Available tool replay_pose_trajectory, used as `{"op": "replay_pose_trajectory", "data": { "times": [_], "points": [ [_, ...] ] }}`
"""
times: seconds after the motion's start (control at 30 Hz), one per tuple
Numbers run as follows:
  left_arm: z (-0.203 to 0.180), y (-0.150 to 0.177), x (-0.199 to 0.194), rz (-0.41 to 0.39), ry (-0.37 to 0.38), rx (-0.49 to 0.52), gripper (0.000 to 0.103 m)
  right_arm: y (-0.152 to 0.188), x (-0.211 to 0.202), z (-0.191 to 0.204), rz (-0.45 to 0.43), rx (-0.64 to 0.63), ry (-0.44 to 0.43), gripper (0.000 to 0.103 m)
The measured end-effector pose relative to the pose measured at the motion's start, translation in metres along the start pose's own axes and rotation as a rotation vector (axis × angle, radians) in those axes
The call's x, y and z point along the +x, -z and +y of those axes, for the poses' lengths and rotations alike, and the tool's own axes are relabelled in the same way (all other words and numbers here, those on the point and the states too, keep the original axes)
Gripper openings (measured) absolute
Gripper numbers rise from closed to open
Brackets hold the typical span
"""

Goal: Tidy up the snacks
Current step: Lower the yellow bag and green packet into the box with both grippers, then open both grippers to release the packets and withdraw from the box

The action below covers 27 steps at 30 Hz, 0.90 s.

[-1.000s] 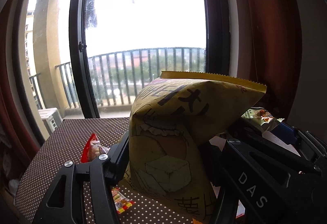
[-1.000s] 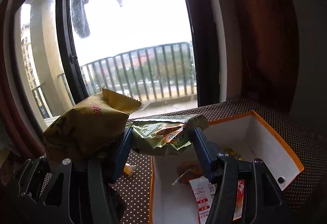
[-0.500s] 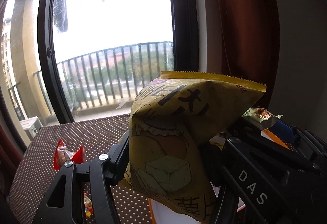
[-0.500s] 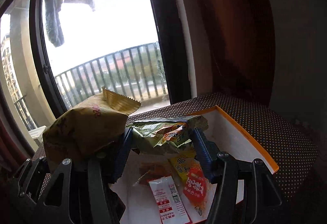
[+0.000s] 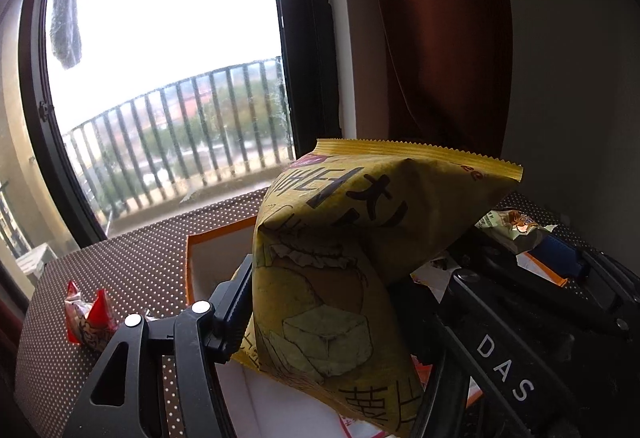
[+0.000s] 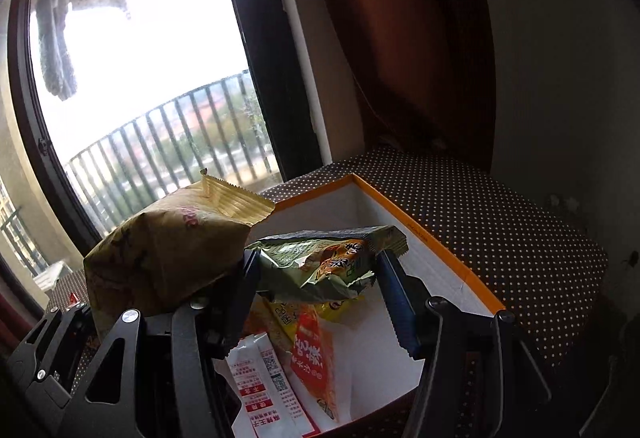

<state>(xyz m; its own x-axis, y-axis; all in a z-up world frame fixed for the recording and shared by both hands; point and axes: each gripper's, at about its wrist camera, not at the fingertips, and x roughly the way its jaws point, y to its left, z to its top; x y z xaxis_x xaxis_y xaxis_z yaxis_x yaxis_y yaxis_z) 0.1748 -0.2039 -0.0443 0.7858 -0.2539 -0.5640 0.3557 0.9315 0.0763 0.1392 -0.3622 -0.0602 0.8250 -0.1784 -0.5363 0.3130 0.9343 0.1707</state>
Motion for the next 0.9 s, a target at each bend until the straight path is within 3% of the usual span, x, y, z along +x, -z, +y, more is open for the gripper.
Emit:
{"op": "replay_pose_trajectory", "data": {
  "times": [0.17, 0.37, 0.53, 0.9],
  "points": [
    [-0.007, 0.005, 0.022, 0.097, 0.064, -0.007, 0.065, 0.002, 0.011, -0.008, 0.02, 0.009, 0.026, 0.063],
    [-0.007, 0.007, 0.036, 0.17, 0.108, -0.003, 0.086, 0.007, 0.02, -0.012, 0.043, 0.018, 0.021, 0.063],
    [-0.005, 0.003, 0.032, 0.189, 0.131, -0.003, 0.088, 0.006, 0.019, -0.006, 0.038, 0.013, -0.001, 0.062],
    [0.001, 0.005, 0.004, 0.154, 0.059, -0.006, 0.09, 0.009, 0.025, 0.012, 0.071, 0.01, -0.069, 0.066]
  ]
}}
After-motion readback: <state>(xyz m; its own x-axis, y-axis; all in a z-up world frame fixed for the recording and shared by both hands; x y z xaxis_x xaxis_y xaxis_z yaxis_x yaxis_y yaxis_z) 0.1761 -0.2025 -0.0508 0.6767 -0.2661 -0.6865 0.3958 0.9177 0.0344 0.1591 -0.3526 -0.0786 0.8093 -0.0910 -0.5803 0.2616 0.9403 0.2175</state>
